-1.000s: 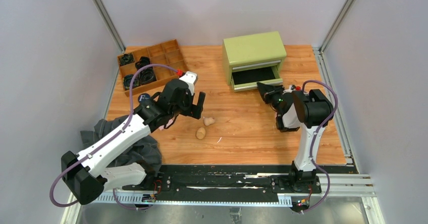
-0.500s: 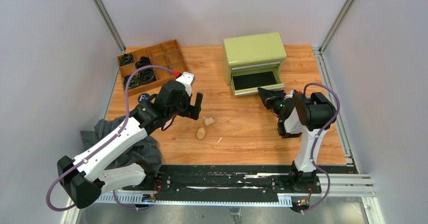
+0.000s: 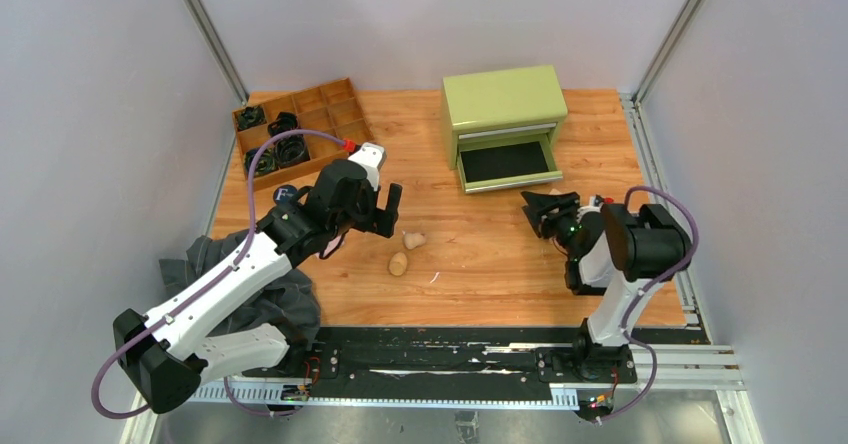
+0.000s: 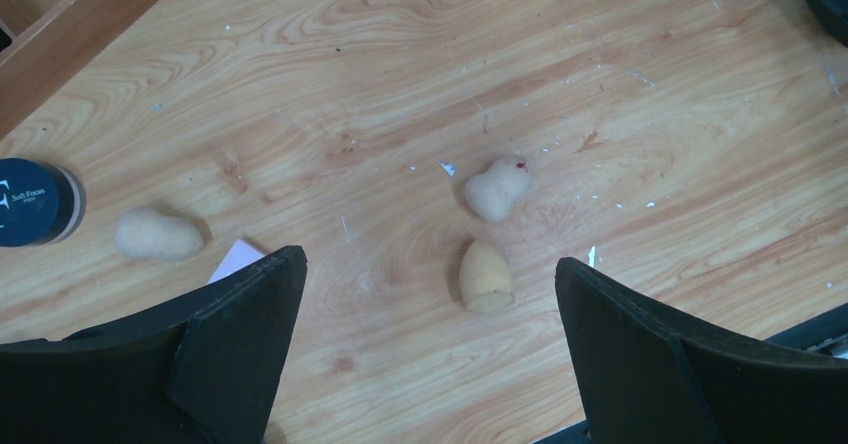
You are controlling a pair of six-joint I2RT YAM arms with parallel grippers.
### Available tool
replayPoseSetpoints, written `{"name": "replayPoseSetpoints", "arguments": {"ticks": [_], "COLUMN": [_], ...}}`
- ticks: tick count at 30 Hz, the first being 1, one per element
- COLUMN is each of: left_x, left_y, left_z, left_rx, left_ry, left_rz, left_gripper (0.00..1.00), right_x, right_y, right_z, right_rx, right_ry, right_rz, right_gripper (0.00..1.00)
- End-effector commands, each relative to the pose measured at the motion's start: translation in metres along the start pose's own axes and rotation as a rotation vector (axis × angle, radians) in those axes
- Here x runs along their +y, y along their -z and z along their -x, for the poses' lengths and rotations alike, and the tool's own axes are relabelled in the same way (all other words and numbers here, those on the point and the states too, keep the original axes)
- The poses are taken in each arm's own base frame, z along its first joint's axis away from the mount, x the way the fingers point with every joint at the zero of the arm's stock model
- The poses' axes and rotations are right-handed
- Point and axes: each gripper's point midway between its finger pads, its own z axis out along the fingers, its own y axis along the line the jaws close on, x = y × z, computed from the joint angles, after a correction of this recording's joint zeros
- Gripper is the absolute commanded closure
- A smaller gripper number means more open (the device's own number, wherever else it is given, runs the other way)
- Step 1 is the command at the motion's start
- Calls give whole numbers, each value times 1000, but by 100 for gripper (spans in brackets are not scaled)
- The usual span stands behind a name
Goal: Organize the makeup
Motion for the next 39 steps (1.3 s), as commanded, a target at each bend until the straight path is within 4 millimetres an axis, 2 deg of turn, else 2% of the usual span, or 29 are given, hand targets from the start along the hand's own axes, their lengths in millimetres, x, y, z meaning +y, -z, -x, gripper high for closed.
{"name": "replayPoseSetpoints", "arguments": {"ticks": [1, 4, 8, 10, 11, 15, 17, 19, 22, 25, 31, 36, 39], "left_x": [3, 2, 0, -1, -1, -4, -6, -8, -10, -10, -8, -8, -7], "left_y": [1, 0, -2, -2, -3, -7, -9, -11, -13, -13, -14, -16, -15], "left_z": [5, 6, 6, 7, 7, 7, 7, 7, 8, 8, 7, 7, 8], "left_rx": [-24, -24, -24, -24, -26, -25, -20, -16, -18, -20, -13, -12, -13], "left_ry": [14, 15, 19, 22, 24, 24, 22, 22, 24, 26, 21, 11, 10], "left_rz": [7, 7, -1, -6, -7, -18, -25, -30, -38, -39, -31, -25, -20], "left_gripper": [0, 0, 0, 0, 0, 0, 0, 0, 0, 0, 0, 0, 0], "right_x": [16, 20, -1, -12, -10, 8, 11, 5, -3, -8, -9, -13, -25], "right_y": [27, 42, 59, 77, 91, 135, 148, 151, 144, 128, 98, 71, 56], "right_z": [6, 13, 22, 38, 51, 107, 121, 122, 115, 101, 88, 86, 87], "right_rx": [23, 31, 59, 33, 5, -198, -215, -152, -33, 66, 113, 137, 155], "right_ry": [63, 89, 191, 344, 455, 677, 724, 727, 684, 635, 561, 612, 613], "right_rz": [46, 36, -171, -399, -500, -745, -835, -915, -967, -936, -855, -881, -922], "right_gripper": [45, 45, 45, 45, 44, 36, 35, 34, 34, 35, 32, 30, 29]}}
